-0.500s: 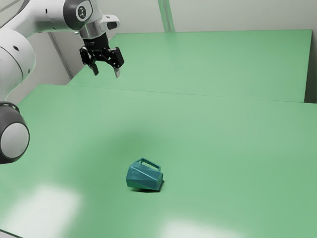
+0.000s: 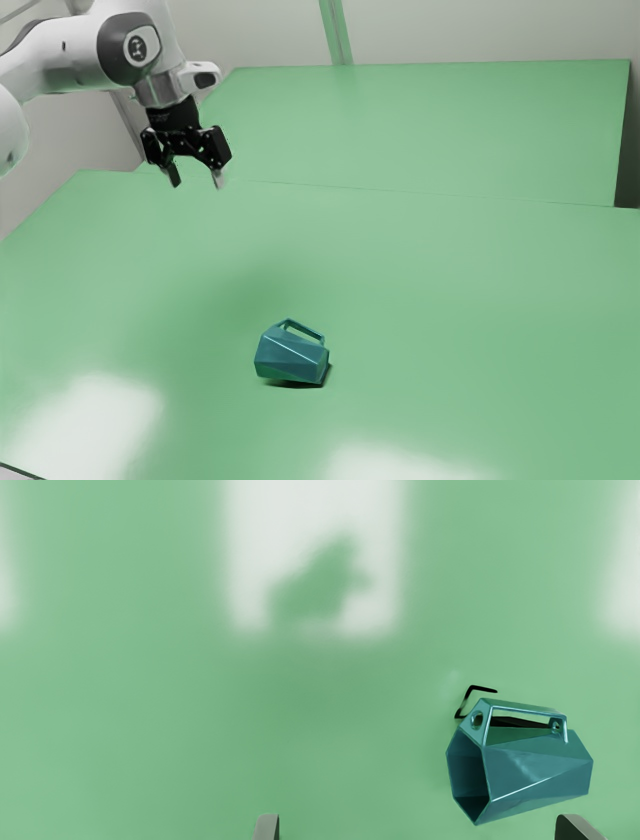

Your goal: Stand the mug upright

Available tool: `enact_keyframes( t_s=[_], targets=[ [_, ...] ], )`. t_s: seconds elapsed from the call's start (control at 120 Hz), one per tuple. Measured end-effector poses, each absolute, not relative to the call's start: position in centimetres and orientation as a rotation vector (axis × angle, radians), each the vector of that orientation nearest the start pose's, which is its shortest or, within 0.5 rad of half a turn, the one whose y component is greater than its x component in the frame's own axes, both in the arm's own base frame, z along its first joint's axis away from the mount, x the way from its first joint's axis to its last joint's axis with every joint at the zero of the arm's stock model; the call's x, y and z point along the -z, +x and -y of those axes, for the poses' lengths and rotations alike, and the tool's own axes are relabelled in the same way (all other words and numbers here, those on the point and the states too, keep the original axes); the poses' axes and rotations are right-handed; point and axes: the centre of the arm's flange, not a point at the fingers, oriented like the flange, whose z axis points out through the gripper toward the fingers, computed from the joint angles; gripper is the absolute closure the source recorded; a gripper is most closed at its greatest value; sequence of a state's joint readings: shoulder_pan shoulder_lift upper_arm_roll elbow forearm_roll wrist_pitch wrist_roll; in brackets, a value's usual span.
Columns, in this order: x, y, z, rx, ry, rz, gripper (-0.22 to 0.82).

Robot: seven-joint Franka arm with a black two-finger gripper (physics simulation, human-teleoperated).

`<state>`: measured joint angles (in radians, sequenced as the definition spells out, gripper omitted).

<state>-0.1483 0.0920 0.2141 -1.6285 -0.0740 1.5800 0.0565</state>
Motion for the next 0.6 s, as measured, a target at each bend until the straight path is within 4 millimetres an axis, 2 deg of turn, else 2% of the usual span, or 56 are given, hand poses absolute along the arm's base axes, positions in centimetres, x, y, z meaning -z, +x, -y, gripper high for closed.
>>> enact_keyframes(
  t_s=[0.117,0.283,0.442,0.6],
  targets=[
    [-51.4,53.5,-3.7,-0.278,-3.301,0.075,0.00],
    [-46.2,49.7,-5.4,-0.338,-3.482,0.179,0.00],
    [-41.9,47.1,-6.4,-0.371,-3.625,0.248,0.00],
    [-38.6,45.3,-6.3,-0.395,-3.723,0.220,0.00]
  ],
)
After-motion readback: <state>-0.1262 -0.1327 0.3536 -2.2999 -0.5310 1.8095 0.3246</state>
